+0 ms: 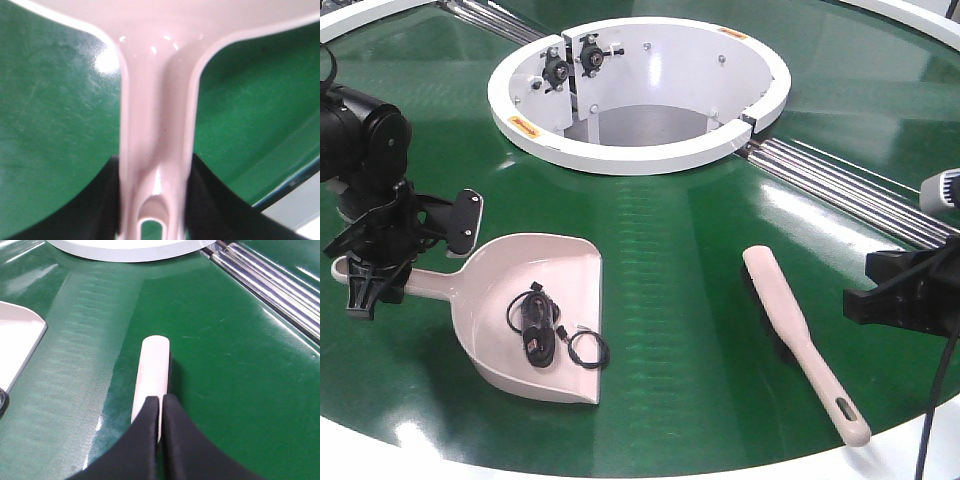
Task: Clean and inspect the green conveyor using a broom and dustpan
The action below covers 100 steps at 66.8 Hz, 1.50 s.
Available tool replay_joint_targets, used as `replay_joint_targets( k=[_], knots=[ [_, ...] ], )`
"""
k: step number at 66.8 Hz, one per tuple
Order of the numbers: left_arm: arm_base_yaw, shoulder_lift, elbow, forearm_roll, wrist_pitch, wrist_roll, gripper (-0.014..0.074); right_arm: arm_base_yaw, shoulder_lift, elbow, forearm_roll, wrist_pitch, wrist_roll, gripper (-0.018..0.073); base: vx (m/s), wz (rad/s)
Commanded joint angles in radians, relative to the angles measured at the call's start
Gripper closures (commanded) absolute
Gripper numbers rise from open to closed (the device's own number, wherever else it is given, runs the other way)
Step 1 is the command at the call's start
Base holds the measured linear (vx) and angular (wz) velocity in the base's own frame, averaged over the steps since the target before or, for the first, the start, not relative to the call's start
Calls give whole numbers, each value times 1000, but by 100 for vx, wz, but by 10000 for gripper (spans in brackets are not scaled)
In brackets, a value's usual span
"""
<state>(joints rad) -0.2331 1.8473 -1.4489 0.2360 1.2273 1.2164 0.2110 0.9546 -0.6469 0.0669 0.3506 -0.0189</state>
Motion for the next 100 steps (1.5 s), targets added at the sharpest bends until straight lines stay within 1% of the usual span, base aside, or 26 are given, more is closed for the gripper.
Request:
replay_joint_targets(
  k=[1, 8, 14, 22, 25, 35, 42, 47, 51, 59, 64, 67, 68, 71, 78, 79, 80, 83, 84, 86, 91, 92, 95, 100],
  knots=[
    [-8, -48, -29, -7, 21, -11, 587, -5, -18, -25, 1, -71, -5, 567, 0, 0],
    [-8, -48, -29, -7, 7, -11, 555, -5, -18, -25, 1, -71, -5, 567, 0, 0],
    [-8, -48, -29, -10, 7, -11, 505, -5, -18, -25, 1, -69, -5, 567, 0, 0],
    [-8, -52, -29, -10, 5, -19, 402, -5, -18, -25, 1, -66, -5, 567, 0, 0],
    [-8, -56, -29, -10, 1, -30, 349, -5, -18, -25, 1, -64, -5, 567, 0, 0],
    [-8, -84, -29, -7, -38, -125, 162, -5, -18, -25, 1, -64, -5, 567, 0, 0],
    [-8, -115, -29, -7, -34, -171, 42, -5, -18, -25, 1, -62, -5, 567, 0, 0],
    [-8, -147, -29, -7, -34, -216, -3, -5, -18, -25, 1, -60, -5, 567, 0, 0],
    [-8, -175, -29, -7, -34, -272, -16, -5, -18, -25, 1, -59, -5, 567, 0, 0],
    [-8, -271, -29, -7, -36, -412, 7, -5, -18, -25, 1, -61, -5, 567, 0, 0],
    [-8, -329, -29, -7, -61, -504, 47, -5, -18, -25, 1, -68, -5, 567, 0, 0],
    [-8, -373, -29, -7, -102, -579, 85, -5, -18, -25, 1, -72, -5, 567, 0, 0],
    [-8, -383, -29, -7, -114, -590, 98, -5, -18, -25, 1, -75, -5, 567, 0, 0],
    [-8, -419, -29, -10, -166, -673, 152, -5, -18, -25, 1, -79, -5, 567, 0, 0],
    [-8, -485, -29, -35, -241, -801, 328, -5, -18, -25, 1, -91, -5, 566, 0, 0],
    [-8, -495, -29, -43, -253, -814, 384, -5, -20, -25, 2, -93, -5, 566, 0, 0],
    [-8, -499, -29, -46, -262, -828, 398, -5, -25, -25, 3, -96, -5, 565, 0, 0],
    [-8, -524, -29, -74, -297, -886, 514, -5, -41, -25, 8, -103, -5, 564, 0, 0],
    [-8, -527, -29, -82, -302, -893, 528, -5, -45, -25, 8, -104, -5, 564, 0, 0],
    [-8, -541, -28, -102, -321, -929, 599, -5, -59, -25, 9, -112, -5, 563, 0, 0],
    [-8, -581, -10, -156, -371, -984, 605, -5, -97, -15, 9, -146, -10, 563, 0, 0],
    [-8, -585, -2, -160, -384, -986, 605, -5, -107, -9, 9, -160, -10, 563, 0, 0],
    [-8, -625, 51, -205, -439, -986, 605, -5, -129, 16, 8, -202, -17, 563, 0, 0],
    [-8, -704, 175, -270, -573, -984, 604, -5, -162, 66, 8, -247, -31, 563, 0, 0]
  ],
)
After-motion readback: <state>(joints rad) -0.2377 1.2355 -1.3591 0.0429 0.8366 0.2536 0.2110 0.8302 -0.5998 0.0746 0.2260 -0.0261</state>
